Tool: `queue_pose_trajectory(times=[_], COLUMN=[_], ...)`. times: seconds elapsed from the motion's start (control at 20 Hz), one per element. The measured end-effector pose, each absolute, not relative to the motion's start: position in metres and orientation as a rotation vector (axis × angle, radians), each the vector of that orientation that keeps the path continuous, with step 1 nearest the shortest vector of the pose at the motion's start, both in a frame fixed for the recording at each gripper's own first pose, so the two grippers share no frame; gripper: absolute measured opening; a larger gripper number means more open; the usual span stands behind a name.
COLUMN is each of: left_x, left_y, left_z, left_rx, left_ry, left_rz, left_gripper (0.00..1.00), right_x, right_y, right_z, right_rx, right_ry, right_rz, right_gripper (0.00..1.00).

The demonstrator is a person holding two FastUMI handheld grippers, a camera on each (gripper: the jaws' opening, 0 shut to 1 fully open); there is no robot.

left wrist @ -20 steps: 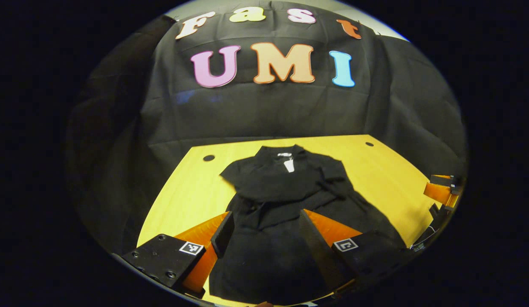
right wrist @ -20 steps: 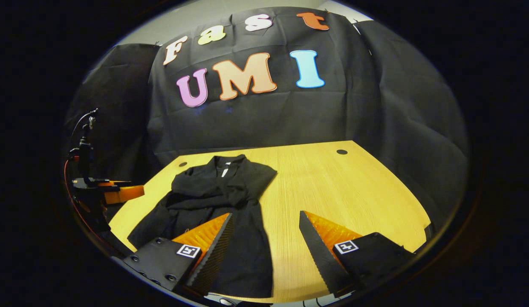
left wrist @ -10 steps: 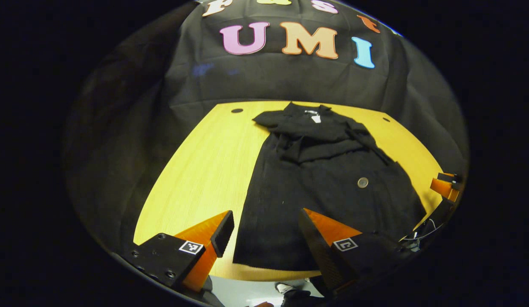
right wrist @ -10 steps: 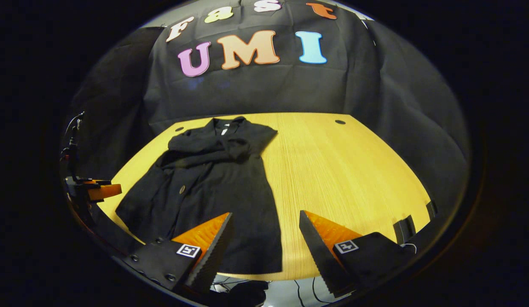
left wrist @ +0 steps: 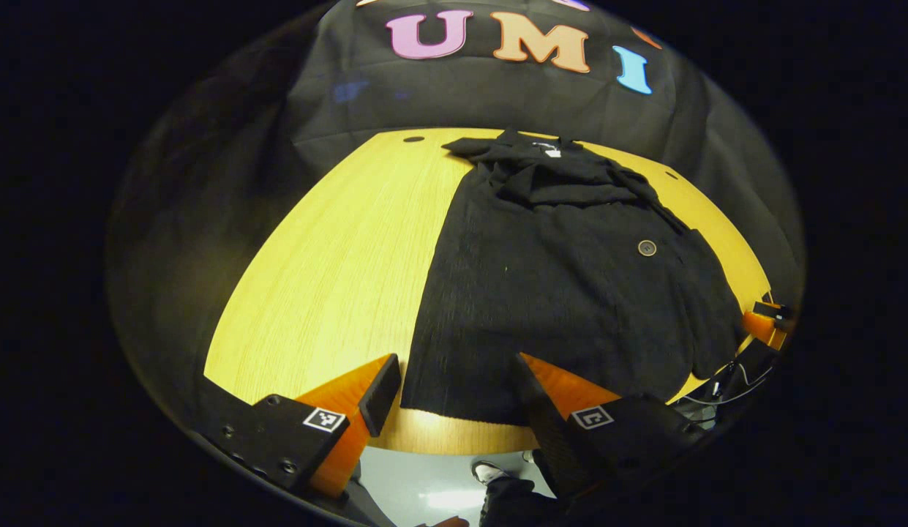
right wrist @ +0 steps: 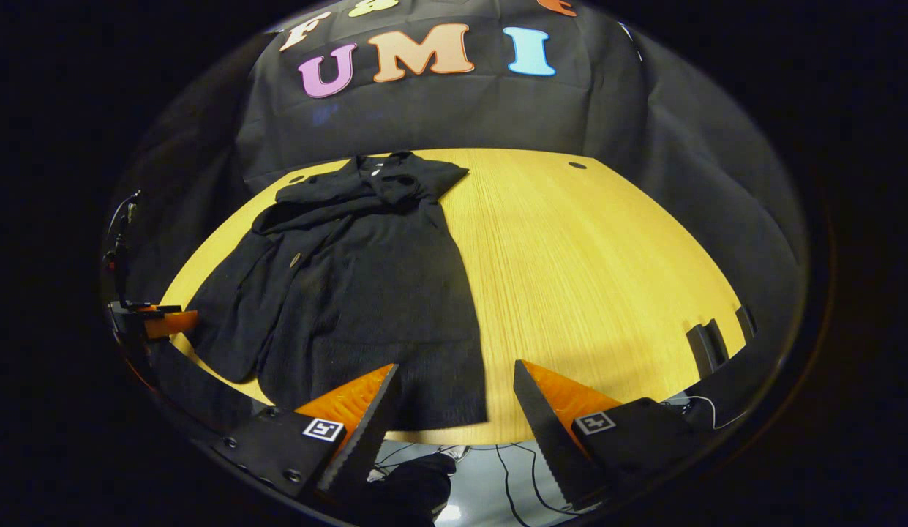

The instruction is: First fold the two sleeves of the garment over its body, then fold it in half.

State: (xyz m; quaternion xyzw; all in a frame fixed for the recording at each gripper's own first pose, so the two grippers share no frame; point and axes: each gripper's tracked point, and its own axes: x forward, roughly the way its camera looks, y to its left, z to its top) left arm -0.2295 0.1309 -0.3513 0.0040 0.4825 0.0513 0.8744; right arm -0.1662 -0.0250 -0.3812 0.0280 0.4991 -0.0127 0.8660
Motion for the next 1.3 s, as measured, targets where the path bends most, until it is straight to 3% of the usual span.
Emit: queue_pose_trajectory(times=[0.05,0.2,0.3,0.4,0.45,0.55,0.6,0.65,0.75,0.8,0.9,1.0,1.3], left_x=[-0.228,-0.227,-0.228,-0.228,-0.228,-0.228,-0.228,-0.227,-0.228,-0.227,-0.226,-0.225,-0.198], left_y=[0.131,0.129,0.124,0.118,0.116,0.114,0.113,0.112,0.111,0.111,0.112,0.112,0.097], left_z=[-0.350,-0.351,-0.350,-0.352,-0.352,-0.353,-0.353,-0.352,-0.353,-0.353,-0.355,-0.353,-0.308], left_rx=[0.013,0.010,0.018,0.018,0.002,-0.047,-0.083,-0.113,-0.136,-0.132,-0.121,-0.141,-0.176], left_ry=[0.997,0.972,0.946,0.937,0.939,0.932,0.926,0.919,0.917,0.922,0.944,0.958,0.901], left_rz=[0.098,0.090,0.063,0.036,0.024,0.018,0.027,0.034,0.043,0.050,0.070,0.104,0.110], left_gripper=[0.95,0.95,0.82,0.60,0.48,0.26,0.20,0.06,0.00,0.00,0.00,0.00,0.00], right_x=[-0.171,-0.170,-0.171,-0.172,-0.173,-0.173,-0.171,-0.171,-0.171,-0.170,-0.167,-0.164,-0.128], right_y=[-0.023,-0.010,0.002,0.006,0.005,0.008,0.009,0.009,0.008,0.009,0.008,0.008,0.010], right_z=[-0.388,-0.392,-0.390,-0.391,-0.392,-0.392,-0.395,-0.391,-0.389,-0.390,-0.389,-0.384,-0.337], right_rx=[0.056,0.042,0.015,-0.016,-0.016,0.029,0.061,0.084,0.094,0.080,0.041,0.023,0.072], right_ry=[1.067,1.054,1.016,0.998,0.999,1.021,1.027,1.028,1.045,1.055,1.068,1.063,0.939], right_rz=[-0.025,0.028,0.078,0.064,0.052,0.044,0.039,0.038,0.042,0.051,0.075,0.094,0.160], right_gripper=[0.93,0.93,0.57,0.22,0.13,0.12,0.12,0.06,0.06,0.02,0.06,0.03,0.02])
